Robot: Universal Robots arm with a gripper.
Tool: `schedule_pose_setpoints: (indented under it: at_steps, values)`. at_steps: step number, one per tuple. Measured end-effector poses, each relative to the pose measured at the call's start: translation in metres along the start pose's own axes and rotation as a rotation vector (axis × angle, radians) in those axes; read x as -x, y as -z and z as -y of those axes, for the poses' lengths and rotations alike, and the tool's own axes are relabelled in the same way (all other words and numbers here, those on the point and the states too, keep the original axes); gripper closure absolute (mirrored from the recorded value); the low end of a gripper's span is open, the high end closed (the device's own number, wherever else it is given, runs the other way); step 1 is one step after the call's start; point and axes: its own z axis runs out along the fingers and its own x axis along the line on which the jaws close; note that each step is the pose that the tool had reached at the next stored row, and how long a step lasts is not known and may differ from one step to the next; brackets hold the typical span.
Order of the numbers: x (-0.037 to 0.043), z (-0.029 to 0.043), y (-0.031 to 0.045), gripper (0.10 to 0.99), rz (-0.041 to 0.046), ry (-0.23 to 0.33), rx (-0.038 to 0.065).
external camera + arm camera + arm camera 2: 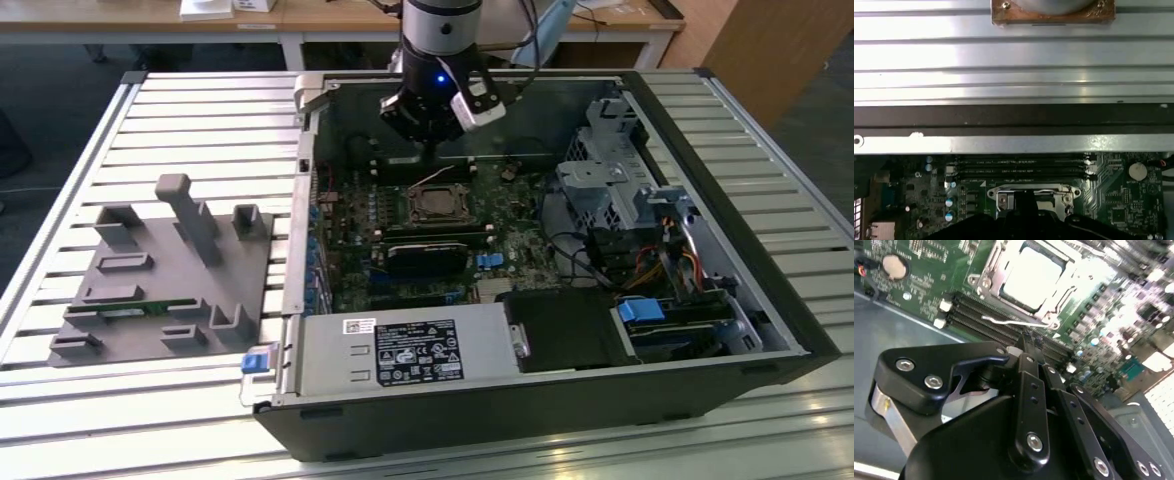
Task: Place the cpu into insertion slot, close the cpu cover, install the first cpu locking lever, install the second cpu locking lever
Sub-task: 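Install the first cpu locking lever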
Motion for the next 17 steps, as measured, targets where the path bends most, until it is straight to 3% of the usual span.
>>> schedule_pose_setpoints:
  at_steps: [1, 2, 5, 8, 17]
  values:
    - [0.0001, 0.0000, -0.0013, 0.980, 0.0000, 0.000, 0.006]
    - [0.0001, 0.0002, -0.0032, 0.980, 0.0001, 0.000, 0.007]
    - [0.0009, -0.0007, -0.0084, 0.980, -0.0001, 0.003, 0.000]
    - [0.0018, -0.0005, -0.0120, 0.980, -0.0022, 0.030, 0.000]
    - [0.0055, -0.0024, -0.0178, 0.980, -0.0024, 0.032, 0.000]
